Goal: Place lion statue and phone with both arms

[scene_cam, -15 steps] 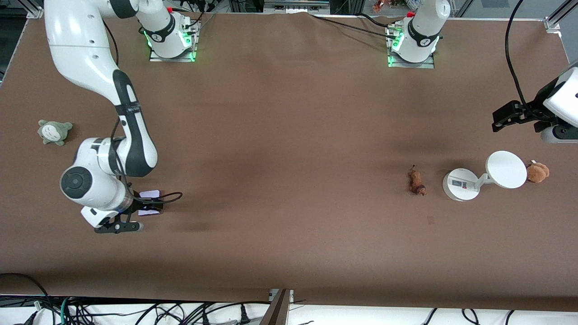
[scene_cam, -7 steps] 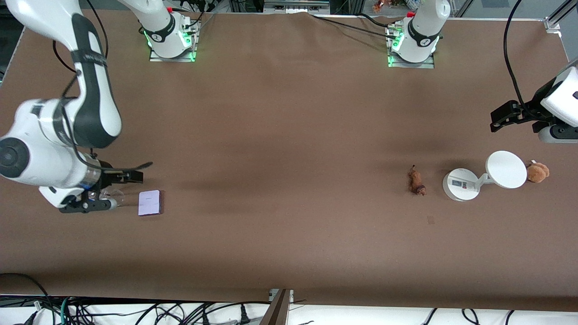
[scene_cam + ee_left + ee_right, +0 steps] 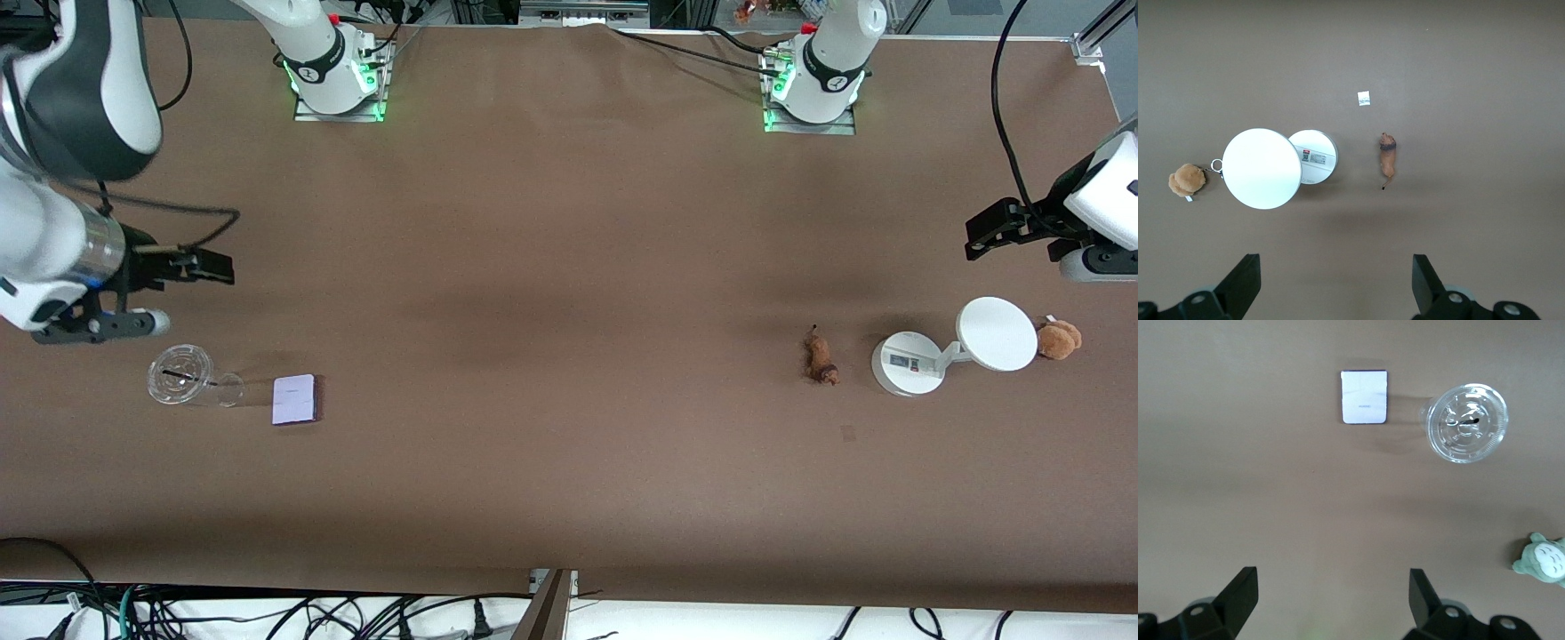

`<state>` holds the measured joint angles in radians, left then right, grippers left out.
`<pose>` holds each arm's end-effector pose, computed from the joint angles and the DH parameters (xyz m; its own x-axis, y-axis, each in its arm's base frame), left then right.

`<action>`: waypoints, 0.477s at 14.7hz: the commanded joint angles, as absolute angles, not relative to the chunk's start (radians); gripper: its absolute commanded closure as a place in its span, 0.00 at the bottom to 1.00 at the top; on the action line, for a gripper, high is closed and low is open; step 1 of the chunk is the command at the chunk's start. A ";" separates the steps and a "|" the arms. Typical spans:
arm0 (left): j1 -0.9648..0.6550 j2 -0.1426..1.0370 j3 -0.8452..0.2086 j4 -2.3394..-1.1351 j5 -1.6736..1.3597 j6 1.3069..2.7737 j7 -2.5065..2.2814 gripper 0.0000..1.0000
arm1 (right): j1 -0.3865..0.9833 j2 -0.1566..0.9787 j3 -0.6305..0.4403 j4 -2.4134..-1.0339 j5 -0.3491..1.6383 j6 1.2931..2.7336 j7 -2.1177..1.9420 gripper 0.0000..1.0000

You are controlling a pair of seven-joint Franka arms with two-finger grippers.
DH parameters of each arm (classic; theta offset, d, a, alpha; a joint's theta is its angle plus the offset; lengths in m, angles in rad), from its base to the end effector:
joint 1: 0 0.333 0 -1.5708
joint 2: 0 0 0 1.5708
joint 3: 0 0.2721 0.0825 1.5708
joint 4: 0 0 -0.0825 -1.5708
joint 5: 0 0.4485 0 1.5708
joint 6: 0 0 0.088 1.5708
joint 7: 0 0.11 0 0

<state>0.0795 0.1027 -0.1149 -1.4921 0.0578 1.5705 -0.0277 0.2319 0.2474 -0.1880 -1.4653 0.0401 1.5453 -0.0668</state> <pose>0.6454 -0.0135 0.5553 0.9997 -0.0074 -0.0223 -0.0084 -0.9989 -0.0467 0.6688 0.0441 0.4743 0.9807 0.1090 -0.1624 0.1097 -0.9940 -0.0048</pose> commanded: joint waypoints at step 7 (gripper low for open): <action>0.080 0.118 -0.121 -1.462 0.080 1.559 -0.025 0.00 | 0.218 -0.009 -0.130 -1.582 -0.017 1.540 -0.084 0.00</action>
